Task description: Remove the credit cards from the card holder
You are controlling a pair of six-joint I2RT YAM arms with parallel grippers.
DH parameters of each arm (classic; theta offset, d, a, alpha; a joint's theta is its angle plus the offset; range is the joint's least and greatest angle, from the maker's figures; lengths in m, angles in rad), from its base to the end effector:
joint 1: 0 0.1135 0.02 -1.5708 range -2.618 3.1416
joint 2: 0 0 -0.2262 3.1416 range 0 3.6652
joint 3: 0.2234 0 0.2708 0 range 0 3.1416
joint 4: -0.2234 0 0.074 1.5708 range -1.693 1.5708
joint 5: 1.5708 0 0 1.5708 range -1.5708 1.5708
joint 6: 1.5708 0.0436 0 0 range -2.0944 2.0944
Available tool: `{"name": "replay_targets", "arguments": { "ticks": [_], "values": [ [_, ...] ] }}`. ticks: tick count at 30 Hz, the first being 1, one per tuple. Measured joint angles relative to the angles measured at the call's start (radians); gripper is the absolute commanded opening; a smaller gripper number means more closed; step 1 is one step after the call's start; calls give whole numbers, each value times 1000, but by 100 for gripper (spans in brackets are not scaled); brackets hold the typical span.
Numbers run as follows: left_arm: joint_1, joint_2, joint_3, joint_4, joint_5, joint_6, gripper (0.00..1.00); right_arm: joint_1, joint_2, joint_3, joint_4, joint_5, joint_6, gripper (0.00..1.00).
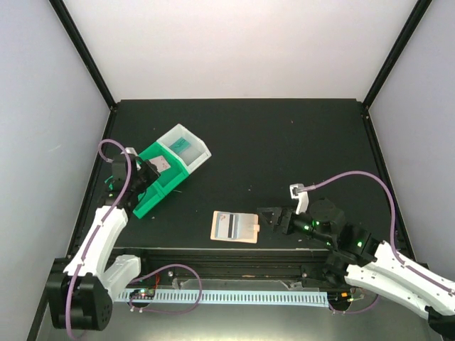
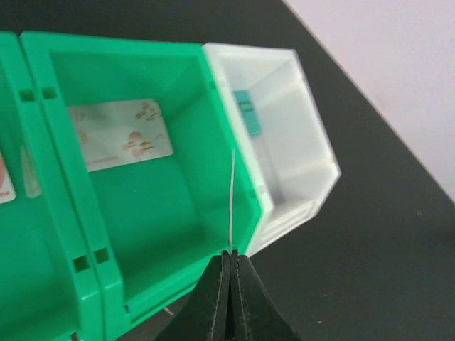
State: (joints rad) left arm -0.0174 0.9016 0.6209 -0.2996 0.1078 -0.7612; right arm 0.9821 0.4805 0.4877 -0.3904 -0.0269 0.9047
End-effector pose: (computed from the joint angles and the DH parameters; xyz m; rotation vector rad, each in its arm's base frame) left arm 0.2480 -0.0090 0.2111 -0.7401 2.0739 -0.5611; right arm 0.1057 0.1604 0.2360 -0.1041 2.1765 1.2080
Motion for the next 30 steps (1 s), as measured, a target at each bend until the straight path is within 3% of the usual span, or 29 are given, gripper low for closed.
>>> {"name": "replay_targets", "arguments": {
  "ticks": [16, 30],
  "values": [
    [19, 209, 95, -50, -114, -70, 1, 0, 89, 30, 0, 43, -26, 100],
    [25, 433, 232, -75, -124, -86, 1, 0, 114, 79, -6, 85, -73, 100]
  ]
}}
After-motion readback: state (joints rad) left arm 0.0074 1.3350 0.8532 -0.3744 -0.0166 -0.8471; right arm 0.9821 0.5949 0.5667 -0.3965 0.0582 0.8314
